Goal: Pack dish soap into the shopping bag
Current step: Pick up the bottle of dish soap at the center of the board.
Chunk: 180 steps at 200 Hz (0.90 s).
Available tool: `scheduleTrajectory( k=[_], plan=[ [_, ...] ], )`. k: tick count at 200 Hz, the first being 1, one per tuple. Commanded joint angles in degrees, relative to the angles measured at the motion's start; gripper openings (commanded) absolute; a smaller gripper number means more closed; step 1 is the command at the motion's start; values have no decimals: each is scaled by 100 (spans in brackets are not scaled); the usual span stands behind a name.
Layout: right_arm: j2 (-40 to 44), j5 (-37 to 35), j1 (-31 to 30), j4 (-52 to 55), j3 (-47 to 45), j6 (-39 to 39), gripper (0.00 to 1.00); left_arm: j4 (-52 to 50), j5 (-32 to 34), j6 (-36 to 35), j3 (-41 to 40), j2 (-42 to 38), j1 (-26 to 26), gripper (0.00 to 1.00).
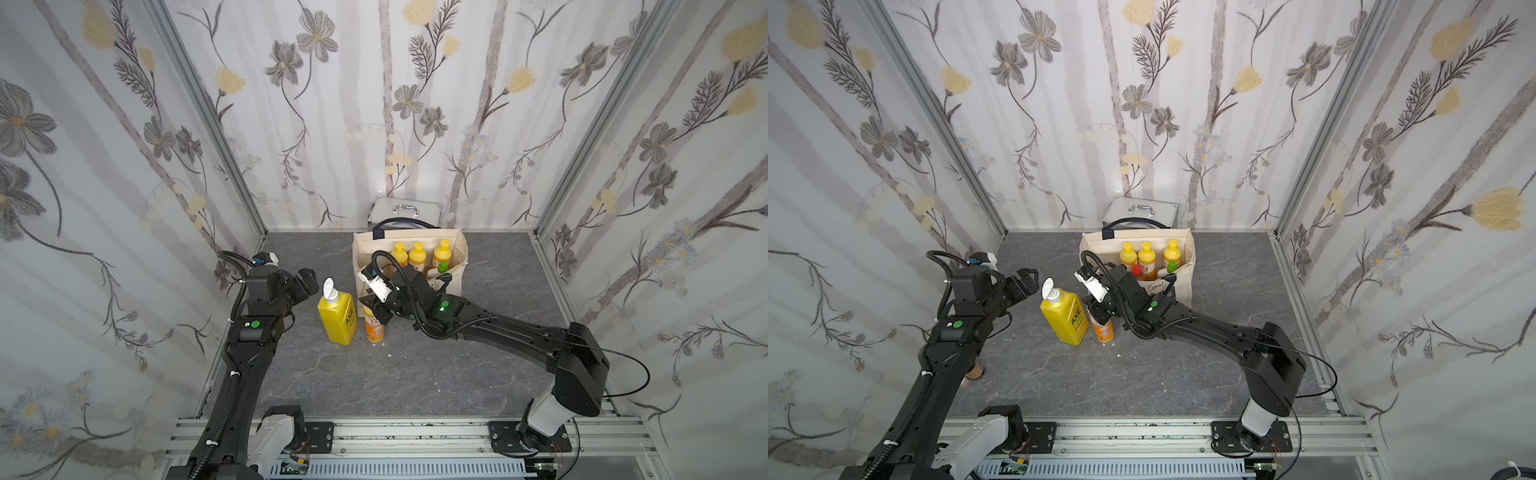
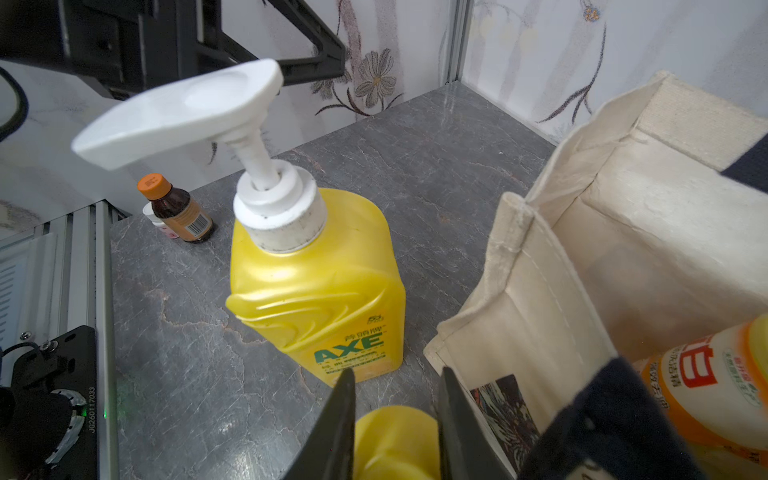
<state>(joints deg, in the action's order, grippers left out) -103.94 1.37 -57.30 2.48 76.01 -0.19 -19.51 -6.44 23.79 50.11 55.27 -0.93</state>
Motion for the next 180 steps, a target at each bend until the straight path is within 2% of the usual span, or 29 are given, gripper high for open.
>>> scheduleTrajectory(
  k=[1, 69, 128, 180],
  plan=[
    [91, -9, 4, -19, 317, -76, 2, 96, 33, 1, -6, -24, -4, 100],
    [208, -24, 16, 914, 1255, -175, 0, 83, 38, -4, -7, -77, -4, 100],
    [13, -299, 111, 2113, 3193, -497, 0, 66, 37, -3, 0, -51, -6, 100],
    [-621, -332, 578, 2367, 4939, -612, 0, 98, 53, -5, -19, 27, -4, 100]
  ],
)
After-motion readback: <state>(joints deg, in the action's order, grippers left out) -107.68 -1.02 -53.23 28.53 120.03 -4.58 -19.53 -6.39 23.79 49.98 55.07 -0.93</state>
